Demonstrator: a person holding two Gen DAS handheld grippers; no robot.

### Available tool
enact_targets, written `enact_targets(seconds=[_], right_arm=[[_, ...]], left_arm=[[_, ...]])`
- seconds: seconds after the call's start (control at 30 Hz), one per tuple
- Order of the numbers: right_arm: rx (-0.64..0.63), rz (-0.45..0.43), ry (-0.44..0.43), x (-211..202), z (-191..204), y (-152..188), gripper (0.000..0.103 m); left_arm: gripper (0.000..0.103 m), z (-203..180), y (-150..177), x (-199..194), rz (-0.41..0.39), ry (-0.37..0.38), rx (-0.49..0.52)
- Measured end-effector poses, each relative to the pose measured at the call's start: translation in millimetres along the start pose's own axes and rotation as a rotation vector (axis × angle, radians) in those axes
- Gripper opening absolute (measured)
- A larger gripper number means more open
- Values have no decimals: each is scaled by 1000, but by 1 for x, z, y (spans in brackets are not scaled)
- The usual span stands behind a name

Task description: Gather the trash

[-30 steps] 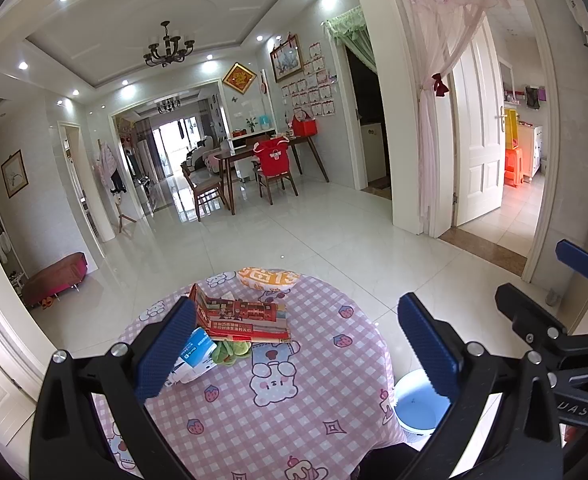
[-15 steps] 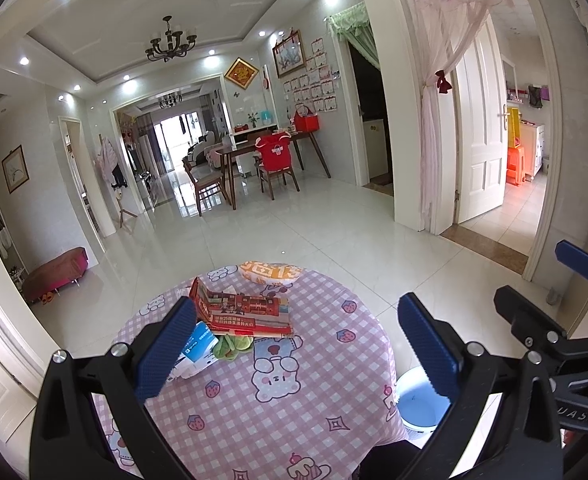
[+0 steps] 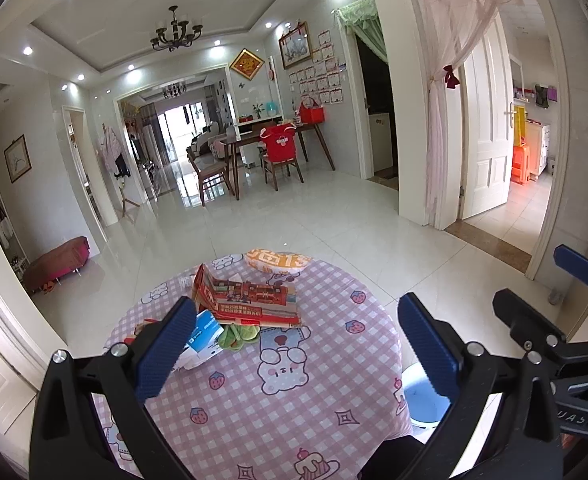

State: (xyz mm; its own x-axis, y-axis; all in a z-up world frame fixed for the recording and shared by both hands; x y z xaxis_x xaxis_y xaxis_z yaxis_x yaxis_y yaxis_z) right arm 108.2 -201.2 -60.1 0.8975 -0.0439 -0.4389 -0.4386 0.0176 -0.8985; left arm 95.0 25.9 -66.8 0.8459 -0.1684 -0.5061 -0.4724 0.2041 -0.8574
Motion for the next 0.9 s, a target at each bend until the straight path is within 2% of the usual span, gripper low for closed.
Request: enact_targets(seconds=[0.07,0.2,0.43,0.53,0.73,0.9], right_arm=[[-5,-41,-2,2,4,0,97],[23,-5,-50,8,12,1,97],[-12,-11,-83,23,44,8,97],[-58,-4,-93,37,69,14,97],[-112,67,-166,72,123,29,97],[-131,117,-193,106,156,37,97]], left_arm=[[99,4,1,2,5,-1,-6],[99,12,6,7,18,-4,-21],[99,40,23,20,50,-8,-58],[99,66,42,30,87,-32,-95],[99,134,88,53,187,-103,-209],[99,190,116,67,211,-105,-293]])
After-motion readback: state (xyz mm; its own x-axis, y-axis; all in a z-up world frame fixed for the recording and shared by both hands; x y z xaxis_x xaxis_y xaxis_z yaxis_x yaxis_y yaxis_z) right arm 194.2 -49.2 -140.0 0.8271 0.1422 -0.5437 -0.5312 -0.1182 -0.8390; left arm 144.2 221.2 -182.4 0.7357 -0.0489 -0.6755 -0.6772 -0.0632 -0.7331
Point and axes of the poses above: each gripper's, at about its wrist camera, not at the fingertips, and x roughly the way its jaws point, z to its left, y to its underside, the point moved 4 cm from there along x, roughly the way its jaws point, and after that the axes turned 10 degrees about y, right-handed, at the moved point
